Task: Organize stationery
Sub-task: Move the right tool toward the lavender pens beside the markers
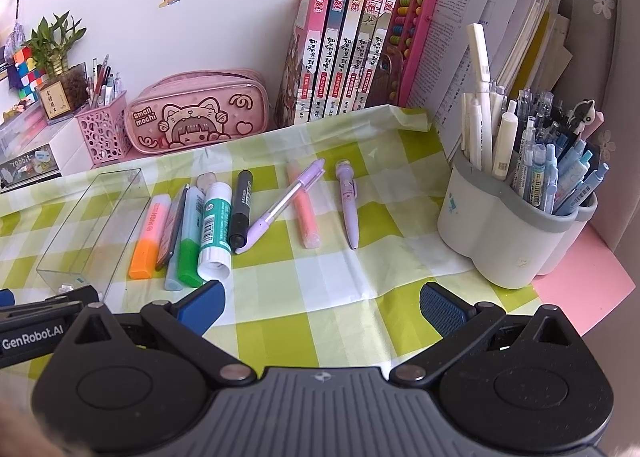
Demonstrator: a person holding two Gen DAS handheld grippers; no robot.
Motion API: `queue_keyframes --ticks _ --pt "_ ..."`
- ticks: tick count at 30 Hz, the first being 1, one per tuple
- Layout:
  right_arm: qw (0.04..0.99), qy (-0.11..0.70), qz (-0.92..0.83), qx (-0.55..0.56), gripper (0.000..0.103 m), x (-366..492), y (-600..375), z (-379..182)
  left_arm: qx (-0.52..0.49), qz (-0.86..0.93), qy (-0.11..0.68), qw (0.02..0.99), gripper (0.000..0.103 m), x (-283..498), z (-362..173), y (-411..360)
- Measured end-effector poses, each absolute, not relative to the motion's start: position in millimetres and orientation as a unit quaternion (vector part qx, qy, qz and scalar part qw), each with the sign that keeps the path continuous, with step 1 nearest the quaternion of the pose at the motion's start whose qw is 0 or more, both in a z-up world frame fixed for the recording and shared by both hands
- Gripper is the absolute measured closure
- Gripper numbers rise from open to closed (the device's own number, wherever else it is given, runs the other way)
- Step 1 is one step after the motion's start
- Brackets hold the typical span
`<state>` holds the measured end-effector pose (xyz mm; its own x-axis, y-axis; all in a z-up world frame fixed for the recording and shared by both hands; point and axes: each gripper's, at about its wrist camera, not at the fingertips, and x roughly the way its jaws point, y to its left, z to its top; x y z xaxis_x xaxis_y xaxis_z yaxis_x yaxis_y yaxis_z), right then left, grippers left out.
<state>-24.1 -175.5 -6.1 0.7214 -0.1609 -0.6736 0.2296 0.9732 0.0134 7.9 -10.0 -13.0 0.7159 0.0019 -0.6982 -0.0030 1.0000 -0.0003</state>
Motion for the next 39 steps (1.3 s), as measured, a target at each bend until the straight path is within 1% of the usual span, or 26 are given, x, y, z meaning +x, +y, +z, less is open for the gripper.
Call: queue_keyframes --ticks 9,21,39 --pt "0.929 0.354 -0.097 0.045 0.0 -23.6 -172.8 -3.6 -0.001 0.005 0.375 0.927 0.005 9.7 -12.6 -11.9" --pt "0.931 0.353 -0.082 0.052 0.0 -18.6 -169.1 -4.8 -0.012 0.034 0.374 0.927 0.005 7.2 -14.1 4.0" --pt "0.933 0.356 -0.021 0.033 0.0 5.4 -144.1 -6.4 -0.025 0.079 0.37 0.925 0.005 3.4 -14.5 28.2"
